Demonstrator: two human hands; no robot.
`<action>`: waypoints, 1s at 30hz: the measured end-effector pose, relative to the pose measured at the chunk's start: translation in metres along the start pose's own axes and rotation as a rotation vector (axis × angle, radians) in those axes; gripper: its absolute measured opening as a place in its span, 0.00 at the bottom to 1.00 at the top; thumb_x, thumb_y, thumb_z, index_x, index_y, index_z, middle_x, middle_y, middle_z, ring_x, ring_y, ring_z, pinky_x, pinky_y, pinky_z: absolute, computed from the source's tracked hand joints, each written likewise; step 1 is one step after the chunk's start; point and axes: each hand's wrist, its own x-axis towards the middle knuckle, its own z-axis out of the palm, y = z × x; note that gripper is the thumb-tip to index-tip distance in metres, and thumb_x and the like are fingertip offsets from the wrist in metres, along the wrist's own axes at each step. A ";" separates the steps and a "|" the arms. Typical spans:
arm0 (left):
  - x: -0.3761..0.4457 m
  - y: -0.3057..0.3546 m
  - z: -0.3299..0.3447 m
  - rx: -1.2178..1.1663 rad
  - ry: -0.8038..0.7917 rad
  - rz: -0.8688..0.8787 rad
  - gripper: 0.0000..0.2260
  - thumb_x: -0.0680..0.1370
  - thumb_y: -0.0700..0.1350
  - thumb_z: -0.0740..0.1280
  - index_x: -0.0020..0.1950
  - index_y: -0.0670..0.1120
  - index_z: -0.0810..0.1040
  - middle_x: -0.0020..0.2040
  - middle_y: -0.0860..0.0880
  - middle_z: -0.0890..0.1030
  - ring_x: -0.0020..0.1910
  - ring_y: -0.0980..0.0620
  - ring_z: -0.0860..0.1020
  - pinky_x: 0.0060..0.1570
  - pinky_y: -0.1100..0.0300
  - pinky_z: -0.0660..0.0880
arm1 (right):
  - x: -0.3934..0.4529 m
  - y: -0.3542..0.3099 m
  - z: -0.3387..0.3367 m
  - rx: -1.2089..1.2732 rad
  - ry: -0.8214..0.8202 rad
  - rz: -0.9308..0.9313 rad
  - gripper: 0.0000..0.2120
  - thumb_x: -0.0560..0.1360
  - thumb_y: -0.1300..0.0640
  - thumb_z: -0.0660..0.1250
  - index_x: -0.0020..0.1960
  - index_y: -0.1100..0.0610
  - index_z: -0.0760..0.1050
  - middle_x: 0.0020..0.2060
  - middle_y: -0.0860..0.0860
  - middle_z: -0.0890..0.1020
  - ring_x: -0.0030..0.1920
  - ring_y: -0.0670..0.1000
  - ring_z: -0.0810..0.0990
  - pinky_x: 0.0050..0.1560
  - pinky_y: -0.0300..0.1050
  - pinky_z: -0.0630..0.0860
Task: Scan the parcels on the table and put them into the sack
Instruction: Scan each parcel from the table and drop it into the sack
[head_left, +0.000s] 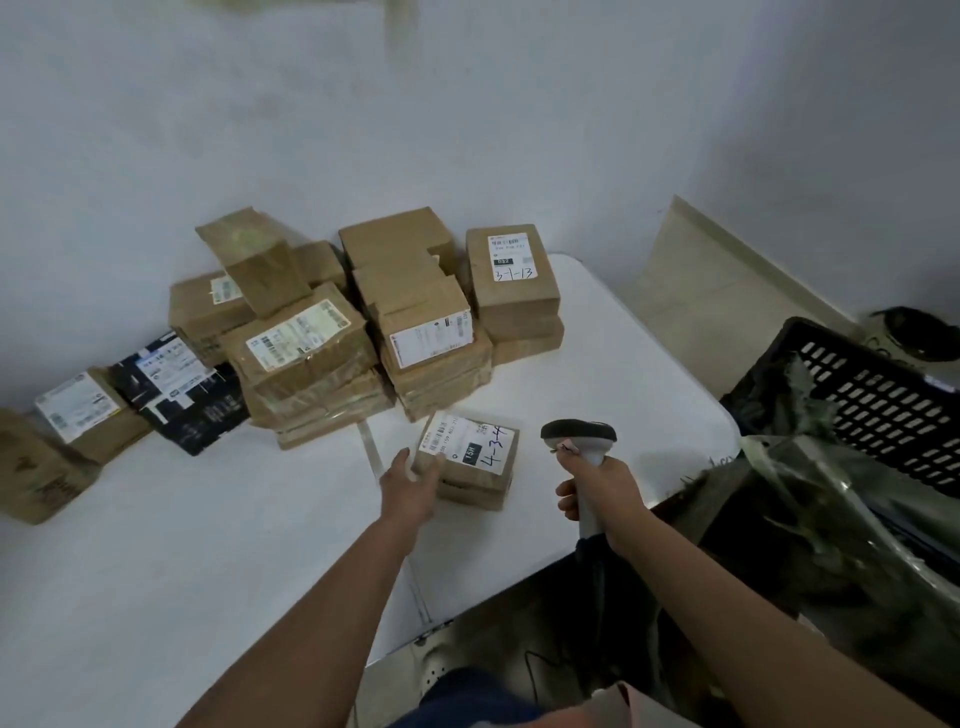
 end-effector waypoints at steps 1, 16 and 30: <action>0.000 0.001 0.005 0.019 -0.020 0.043 0.31 0.78 0.53 0.69 0.78 0.52 0.61 0.72 0.47 0.64 0.58 0.45 0.73 0.48 0.47 0.82 | 0.000 -0.001 0.003 -0.009 -0.001 -0.005 0.15 0.76 0.50 0.70 0.50 0.63 0.77 0.34 0.58 0.83 0.31 0.53 0.80 0.33 0.44 0.77; 0.025 0.021 0.029 0.262 -0.142 0.285 0.36 0.77 0.37 0.67 0.80 0.50 0.53 0.79 0.47 0.54 0.78 0.45 0.58 0.74 0.48 0.61 | -0.010 -0.063 0.001 -0.379 -0.155 -0.114 0.19 0.76 0.45 0.69 0.50 0.62 0.78 0.32 0.56 0.83 0.28 0.52 0.80 0.31 0.42 0.76; 0.003 0.011 0.068 0.261 -0.284 -0.064 0.26 0.75 0.47 0.73 0.70 0.42 0.70 0.66 0.44 0.74 0.56 0.46 0.75 0.52 0.54 0.76 | -0.014 -0.118 0.018 -0.554 -0.238 -0.120 0.18 0.77 0.47 0.68 0.50 0.64 0.74 0.31 0.56 0.81 0.27 0.51 0.78 0.29 0.40 0.75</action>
